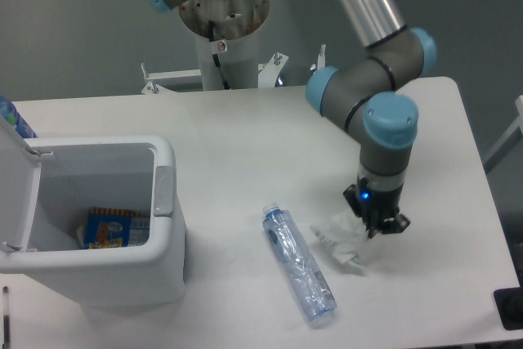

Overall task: Place the trash in the trash can
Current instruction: 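Lift the gripped white bag up off the table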

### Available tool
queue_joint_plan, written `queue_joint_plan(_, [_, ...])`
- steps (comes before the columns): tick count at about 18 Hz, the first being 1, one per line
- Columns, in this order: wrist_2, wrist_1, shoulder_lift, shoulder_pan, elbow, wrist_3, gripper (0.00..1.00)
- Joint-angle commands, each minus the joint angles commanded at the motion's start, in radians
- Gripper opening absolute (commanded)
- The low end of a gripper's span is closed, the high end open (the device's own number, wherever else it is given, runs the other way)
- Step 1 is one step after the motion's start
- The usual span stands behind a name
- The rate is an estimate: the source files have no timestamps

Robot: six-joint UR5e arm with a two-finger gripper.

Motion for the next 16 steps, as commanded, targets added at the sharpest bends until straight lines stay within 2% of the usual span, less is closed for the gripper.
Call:
queue_joint_plan(2, [-0.049,-0.032,0.044,0.018,0.006,-0.046,0.0])
queue_joint_plan(7, [-0.163,-0.045,0.123,0.023,0.051,-0.359,0.0])
queue_joint_plan(10, [-0.245,-0.045,0.141,0.02,0.077,-0.498,0.0])
queue_joint_plan(13, [-0.322,-0.045,0.141,0.026,0.091,-0.572,0.0])
queue_joint_plan(16, [-0.35,-0.043,0.161,0.02,0.1,-0.641,0.0])
